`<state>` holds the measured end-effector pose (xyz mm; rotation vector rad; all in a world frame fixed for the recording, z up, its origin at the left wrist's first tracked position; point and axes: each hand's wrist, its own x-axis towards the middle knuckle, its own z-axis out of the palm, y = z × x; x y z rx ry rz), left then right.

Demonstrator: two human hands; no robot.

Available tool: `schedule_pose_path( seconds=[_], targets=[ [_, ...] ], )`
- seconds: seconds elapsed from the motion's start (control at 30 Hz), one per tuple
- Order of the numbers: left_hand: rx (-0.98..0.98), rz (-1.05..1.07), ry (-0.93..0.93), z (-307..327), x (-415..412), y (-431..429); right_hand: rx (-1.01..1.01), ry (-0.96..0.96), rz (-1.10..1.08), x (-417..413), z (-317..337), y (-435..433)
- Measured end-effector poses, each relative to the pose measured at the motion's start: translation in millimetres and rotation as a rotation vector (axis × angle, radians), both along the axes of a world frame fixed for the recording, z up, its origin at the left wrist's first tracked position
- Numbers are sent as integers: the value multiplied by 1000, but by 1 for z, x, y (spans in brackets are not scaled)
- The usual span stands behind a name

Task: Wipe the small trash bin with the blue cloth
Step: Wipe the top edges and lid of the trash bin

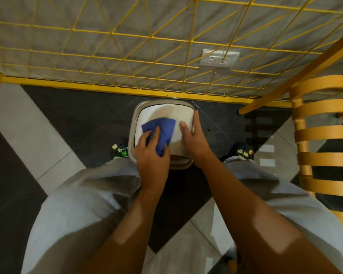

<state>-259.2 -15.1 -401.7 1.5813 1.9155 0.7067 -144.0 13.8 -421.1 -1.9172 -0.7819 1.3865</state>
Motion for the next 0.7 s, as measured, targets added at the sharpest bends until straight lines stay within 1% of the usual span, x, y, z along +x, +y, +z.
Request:
schedule_pose_path(
  seconds=[0.07,0.13,0.2,0.3,0.33,0.47,0.53,0.63,0.7],
  targets=[
    [-86,155,-48,-3,-12,3,-34,-20,11,0,0,1],
    [-139,225,-58,-1,-15,2,-41,-32,9,-2,0,1],
    [-107,148,-38,7,-5,-7,-42,-27,-6,-3,0,2],
    [-35,-44,-14,13,16,-32,0,19,-47,-2,2,2],
    [-20,-60,-9,12,19,-37,12,34,-56,-2,2,2],
    [-53,104,-13,8,14,-19,-23,7,-33,-2,2,2],
    [-78,154,-12,7,6,-1,-37,-12,-26,-2,1,2],
    [-162,181,-10,2,-8,26,-44,-42,-16,-1,2,3],
    [-265,211,-27,-3,-18,43,-53,-48,2,0,2,3]
  ],
)
